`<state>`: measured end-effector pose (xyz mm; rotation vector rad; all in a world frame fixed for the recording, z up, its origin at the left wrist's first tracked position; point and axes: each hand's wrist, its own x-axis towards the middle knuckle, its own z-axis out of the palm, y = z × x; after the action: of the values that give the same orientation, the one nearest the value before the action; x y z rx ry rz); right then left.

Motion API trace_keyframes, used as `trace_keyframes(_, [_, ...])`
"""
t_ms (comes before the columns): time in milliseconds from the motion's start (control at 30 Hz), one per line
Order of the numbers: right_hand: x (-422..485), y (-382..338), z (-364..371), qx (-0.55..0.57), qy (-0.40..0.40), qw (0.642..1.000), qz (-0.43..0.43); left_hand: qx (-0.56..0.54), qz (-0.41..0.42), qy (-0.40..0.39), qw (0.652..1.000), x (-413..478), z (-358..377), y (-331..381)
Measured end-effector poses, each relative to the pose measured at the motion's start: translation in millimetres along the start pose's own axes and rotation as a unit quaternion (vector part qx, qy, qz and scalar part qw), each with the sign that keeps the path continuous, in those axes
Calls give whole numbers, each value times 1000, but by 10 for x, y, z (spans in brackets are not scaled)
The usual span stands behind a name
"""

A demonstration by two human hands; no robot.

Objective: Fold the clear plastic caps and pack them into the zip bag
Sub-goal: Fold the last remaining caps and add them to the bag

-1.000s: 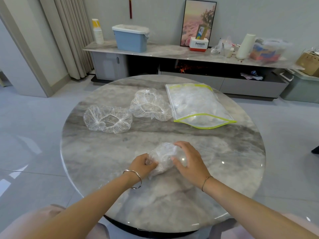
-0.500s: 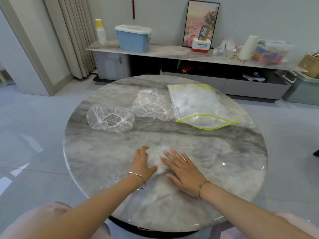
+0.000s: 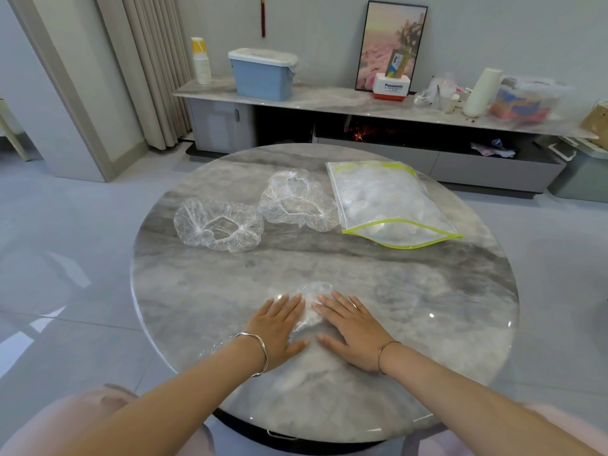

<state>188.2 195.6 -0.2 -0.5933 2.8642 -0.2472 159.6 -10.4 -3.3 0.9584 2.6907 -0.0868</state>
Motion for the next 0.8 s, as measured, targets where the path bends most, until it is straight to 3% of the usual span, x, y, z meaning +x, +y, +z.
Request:
trace_keyframes(167, [18,-49,-39,11,56,998,7,-1,-22,41,999,32,-98,57])
trace_keyframes(333, [13,-6,1,70,159,985,8,-110,22,177,978,75,-177,14])
trace_keyframes(433, [21,37,-19,117,201,971,54,-157,-1,185,970,72,-197,38])
trace_keyframes(667, [-17,70,-80,333,152,913,182,-344,-103,109,927,145,-155,80])
trace_keyframes(800, [-29,82,-37,361,155,898,200,-247,-84,175,950,115,-179,92])
